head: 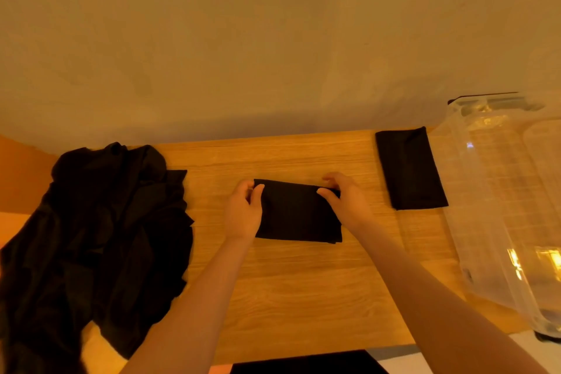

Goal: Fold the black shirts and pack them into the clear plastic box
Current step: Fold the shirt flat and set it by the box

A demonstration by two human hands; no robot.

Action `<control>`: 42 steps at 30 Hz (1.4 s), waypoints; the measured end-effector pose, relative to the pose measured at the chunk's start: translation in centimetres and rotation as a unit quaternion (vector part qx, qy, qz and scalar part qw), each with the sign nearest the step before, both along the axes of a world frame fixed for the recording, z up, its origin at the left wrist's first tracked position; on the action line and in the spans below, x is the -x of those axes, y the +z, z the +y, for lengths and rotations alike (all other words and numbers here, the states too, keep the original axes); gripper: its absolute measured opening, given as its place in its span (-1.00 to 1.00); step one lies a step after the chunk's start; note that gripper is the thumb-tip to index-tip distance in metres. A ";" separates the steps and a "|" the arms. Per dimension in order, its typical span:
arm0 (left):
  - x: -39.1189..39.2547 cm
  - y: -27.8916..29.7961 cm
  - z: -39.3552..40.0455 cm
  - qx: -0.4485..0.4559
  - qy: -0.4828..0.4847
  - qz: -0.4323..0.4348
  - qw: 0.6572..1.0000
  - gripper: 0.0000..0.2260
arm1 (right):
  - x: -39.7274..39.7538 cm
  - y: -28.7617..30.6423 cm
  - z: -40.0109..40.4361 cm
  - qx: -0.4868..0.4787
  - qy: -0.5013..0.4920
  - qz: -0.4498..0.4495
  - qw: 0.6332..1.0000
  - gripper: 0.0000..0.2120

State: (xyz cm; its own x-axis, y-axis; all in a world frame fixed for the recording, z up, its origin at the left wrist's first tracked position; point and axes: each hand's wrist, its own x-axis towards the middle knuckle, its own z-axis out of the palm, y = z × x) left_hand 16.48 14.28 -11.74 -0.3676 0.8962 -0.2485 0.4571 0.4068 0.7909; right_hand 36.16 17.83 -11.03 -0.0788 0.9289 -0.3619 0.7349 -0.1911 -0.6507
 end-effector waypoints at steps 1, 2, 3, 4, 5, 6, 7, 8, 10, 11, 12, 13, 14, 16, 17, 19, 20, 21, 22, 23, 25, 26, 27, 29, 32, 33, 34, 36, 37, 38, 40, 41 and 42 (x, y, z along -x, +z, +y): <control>-0.1 -0.2 0.1 0.000 -0.009 0.012 1.000 -0.89 | 0.0 -0.3 -0.1 -0.006 0.016 -0.024 1.000 -0.78; -0.2 -0.4 0.1 0.002 -0.017 0.023 1.000 -0.87 | 0.1 -0.5 -0.2 -0.014 0.025 -0.043 0.999 -0.80; -0.3 -0.6 0.1 0.005 -0.023 0.031 0.999 -0.84 | 0.2 -0.7 -0.3 -0.024 0.024 -0.054 0.998 -0.82; -0.3 -0.6 0.1 0.011 -0.025 0.035 0.999 -0.81 | 0.3 -0.8 -0.5 -0.036 0.019 -0.060 0.997 -0.83; -0.4 -0.7 0.2 0.017 -0.024 0.032 0.999 -0.80 | 0.3 -0.9 -0.7 -0.049 0.014 -0.065 0.997 -0.83; -0.4 -0.5 0.3 0.022 -0.020 0.024 0.999 -0.79 | 0.4 -1.0 -0.8 -0.058 0.010 -0.071 0.996 -0.84; -0.3 -0.3 0.4 0.028 -0.014 0.010 0.999 -0.77 | 0.4 -1.1 -0.8 -0.065 0.008 -0.075 0.995 -0.84; -0.2 -0.1 0.4 0.038 -0.007 -0.015 0.999 -0.73 | 0.5 -1.2 -0.8 -0.065 0.004 -0.076 0.995 -0.83; 0.1 0.2 0.1 0.061 -0.004 -0.068 0.996 -0.64 | 0.6 -1.2 -0.8 -0.063 -0.008 -0.076 0.995 -0.82; 0.1 0.2 -0.3 0.069 -0.013 -0.073 0.995 -0.62 | 0.7 -1.3 -0.9 -0.070 -0.011 -0.082 0.994 -0.82; 0.1 0.1 -0.9 0.075 -0.025 -0.059 0.995 -0.64 | 0.7 -1.4 -1.0 -0.082 -0.012 -0.095 0.992 -0.82; 0.0 -0.1 -1.5 0.079 -0.038 -0.037 0.995 -0.68 | 0.8 -1.6 -1.2 -0.097 -0.009 -0.113 0.989 -0.82; -0.2 -0.4 -2.1 0.078 -0.048 -0.012 0.996 -0.73 | 0.8 -1.8 -1.4 -0.110 -0.008 -0.128 0.986 -0.82; -0.6 -1.1 -2.9 0.064 -0.048 0.030 0.996 -0.77 | 0.9 -2.0 -1.6 -0.116 -0.012 -0.141 0.983 -0.82; -0.8 -1.3 -3.0 0.061 -0.038 0.048 0.996 -0.78 | 1.0 -2.0 -1.6 -0.114 -0.014 -0.140 0.984 -0.82; -1.3 -1.4 -2.9 0.066 -0.026 0.090 0.993 -0.78 | 1.1 -1.7 -1.4 -0.111 -0.009 -0.149 0.983 -0.81; -1.4 -1.4 -2.9 0.069 -0.027 0.111 0.991 -0.77 | 1.2 -1.4 -1.4 -0.120 -0.002 -0.165 0.979 -0.80; -1.4 -1.3 -2.9 0.065 -0.027 0.130 0.989 -0.77 | 1.3 -1.0 -1.6 -0.141 0.007 -0.186 0.972 -0.78; -1.5 -1.1 -3.1 0.051 -0.029 0.149 0.987 -0.77 | 1.4 -0.7 -1.9 -0.166 0.020 -0.204 0.965 -0.73; -1.5 -1.2 -3.3 0.019 -0.043 0.184 0.982 -0.77 | 1.6 -0.4 -2.4 -0.186 0.038 -0.214 0.958 -0.66; -1.7 -1.6 -3.7 -0.053 -0.118 0.292 0.948 -0.69 | 2.4 -0.3 -3.9 -0.198 0.094 -0.219 0.951 -0.55; -2.0 -1.7 -3.8 -0.070 -0.178 0.327 0.925 -0.63 | 2.8 -0.4 -4.8 -0.190 0.128 -0.220 0.948 -0.52; -2.2 -1.8 -3.7 -0.074 -0.244 0.351 0.901 -0.58 | 3.0 -0.7 -5.5 -0.179 0.156 -0.225 0.945 -0.52; -1.9 -2.4 -3.6 -0.056 -0.323 0.382 0.864 -0.51 | 2.8 -1.5 -6.0 -0.142 0.193 -0.247 0.939 -0.49; -0.1 -3.7 -3.7 -0.008 -0.331 0.374 0.866 -0.43 | 1.2 -2.6 -6.0 -0.098 0.215 -0.262 0.936 -0.35; 0.2 -3.7 -3.7 0.008 -0.331 0.363 0.871 -0.41 | 0.6 -2.8 -6.0 -0.093 0.213 -0.253 0.939 -0.31; 0.4 -3.7 -3.6 0.016 -0.332 0.355 0.874 -0.38 | 0.2 -2.9 -5.9 -0.084 0.206 -0.242 0.944 -0.27; 0.3 -3.4 -3.5 0.028 -0.322 0.327 0.888 -0.35 | -0.6 -2.9 -6.1 -0.076 0.191 -0.223 0.953 -0.20; 0.3 -3.1 -3.6 0.039 -0.301 0.303 0.903 -0.36 | -0.9 -2.7 -6.3 -0.069 0.185 -0.219 0.956 -0.19; 0.3 -2.8 -3.8 0.049 -0.266 0.284 0.920 -0.36 | -1.0 -2.3 -6.3 -0.058 0.180 -0.223 0.956 -0.18; 0.3 -2.0 -4.7 0.055 -0.223 0.288 0.930 -0.37 | -0.8 -1.5 -5.9 -0.062 0.170 -0.234 0.955 -0.18; 0.1 -1.8 -5.4 0.036 -0.236 0.311 0.920 -0.39 | -0.4 -1.2 -5.7 -0.084 0.187 -0.237 0.950 -0.22; -0.2 -1.8 -6.2 0.017 -0.273 0.330 0.903 -0.42 | 0.0 -0.9 -5.3 -0.106 0.215 -0.240 0.941 -0.29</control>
State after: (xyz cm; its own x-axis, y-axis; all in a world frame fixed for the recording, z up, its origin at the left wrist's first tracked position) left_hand 16.71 8.04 -13.54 0.0483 0.9846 -0.1682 0.9646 -0.0023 0.2638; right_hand 36.16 12.49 -11.98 -0.3379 0.9041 -0.2615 0.9336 0.2868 -0.2146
